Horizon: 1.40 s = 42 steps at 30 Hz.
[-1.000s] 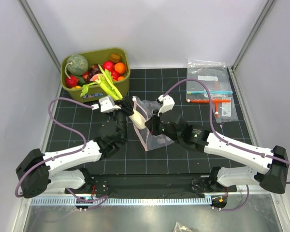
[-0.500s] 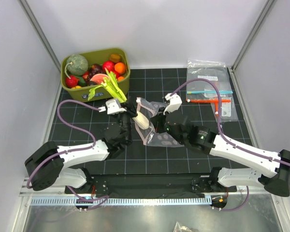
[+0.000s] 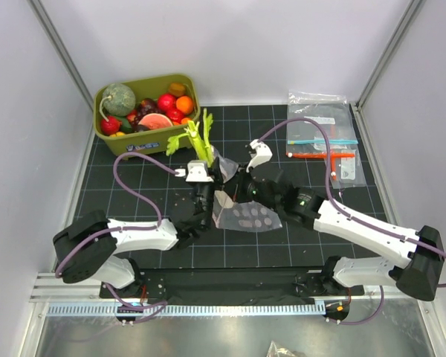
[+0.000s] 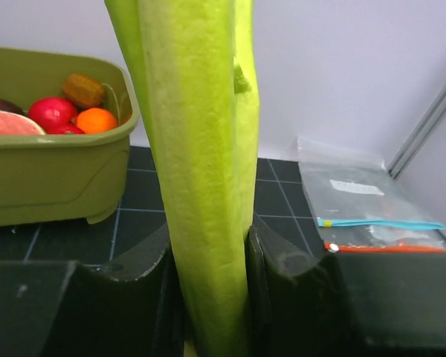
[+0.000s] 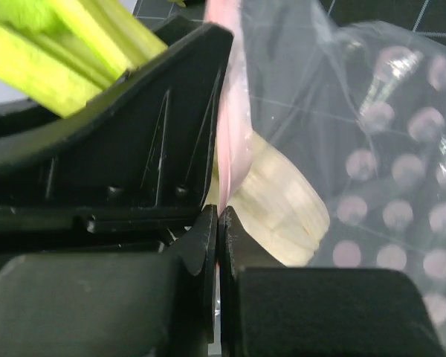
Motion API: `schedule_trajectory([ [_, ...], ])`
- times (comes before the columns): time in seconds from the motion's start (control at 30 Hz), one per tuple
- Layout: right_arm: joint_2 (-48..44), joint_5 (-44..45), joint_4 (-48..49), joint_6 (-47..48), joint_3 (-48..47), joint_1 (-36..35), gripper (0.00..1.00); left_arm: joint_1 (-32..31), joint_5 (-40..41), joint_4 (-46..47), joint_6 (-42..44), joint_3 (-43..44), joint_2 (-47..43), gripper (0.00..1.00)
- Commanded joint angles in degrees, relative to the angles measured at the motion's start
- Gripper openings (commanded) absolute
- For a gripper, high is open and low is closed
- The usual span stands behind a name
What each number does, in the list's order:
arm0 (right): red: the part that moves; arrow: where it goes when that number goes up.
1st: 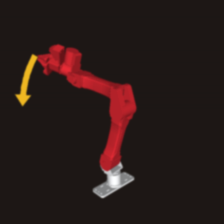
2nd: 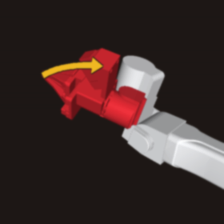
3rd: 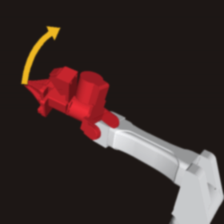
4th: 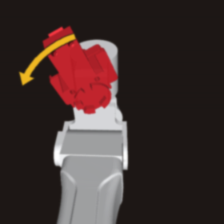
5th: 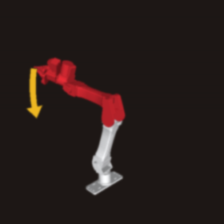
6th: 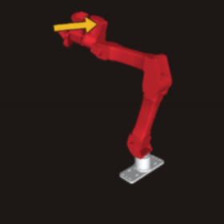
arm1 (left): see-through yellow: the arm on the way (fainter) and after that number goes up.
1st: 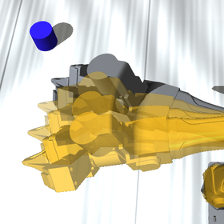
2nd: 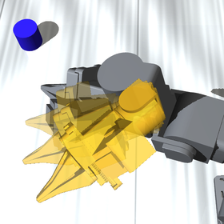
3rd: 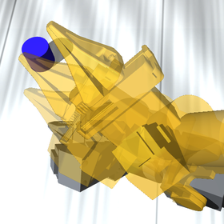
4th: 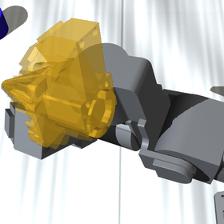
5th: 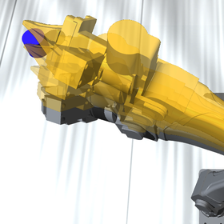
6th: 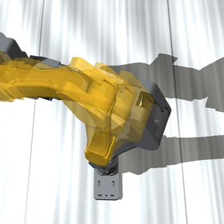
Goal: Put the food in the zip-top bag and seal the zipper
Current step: Place the fake vegetable in the zipper food storage bag.
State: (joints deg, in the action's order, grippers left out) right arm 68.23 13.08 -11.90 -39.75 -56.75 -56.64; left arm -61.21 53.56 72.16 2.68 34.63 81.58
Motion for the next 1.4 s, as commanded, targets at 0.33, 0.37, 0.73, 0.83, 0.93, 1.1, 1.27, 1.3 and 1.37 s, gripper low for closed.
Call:
schedule_trajectory([
  [0.33,-3.36,-15.98,5.31,-18.08,-10.22,7.34,0.01,-0.75,-15.33,11.00,7.27,-0.36,-10.64,0.23],
  [0.37,-3.28,-15.72,5.14,-18.52,-10.66,7.60,0.01,-0.75,-15.15,6.72,5.86,0.34,-12.57,0.25],
  [0.73,-5.38,-13.35,8.65,-20.81,-4.77,10.50,0.01,-0.84,-15.06,-16.50,-5.57,3.60,-20.06,0.90],
  [0.83,-5.56,-13.35,8.82,-20.46,-3.98,10.85,0.01,-0.75,-14.19,-18.11,-6.54,3.87,-20.58,0.92],
  [0.93,-6.26,-10.19,7.86,-19.15,-3.54,10.94,0.01,-0.84,-12.17,-19.77,-8.12,3.51,-22.68,0.93],
  [1.1,-7.41,-2.20,3.65,-12.92,-4.59,11.03,0.01,-0.75,-12.34,-48.13,-18.64,12.64,-27.52,0.99],
  [1.27,-7.32,3.88,-0.40,-7.63,-6.26,10.94,0.01,-0.66,-14.72,-58.44,-22.10,16.52,-31.21,1.00],
  [1.3,-7.23,4.06,-0.75,-6.50,-6.61,11.03,0.01,-0.66,-14.45,-59.41,-22.80,16.69,-31.83,1.00],
  [1.37,-7.06,3.80,-1.11,-5.78,-7.14,11.03,0.01,-0.58,-14.19,-61.86,-23.07,17.57,-32.45,1.00],
])
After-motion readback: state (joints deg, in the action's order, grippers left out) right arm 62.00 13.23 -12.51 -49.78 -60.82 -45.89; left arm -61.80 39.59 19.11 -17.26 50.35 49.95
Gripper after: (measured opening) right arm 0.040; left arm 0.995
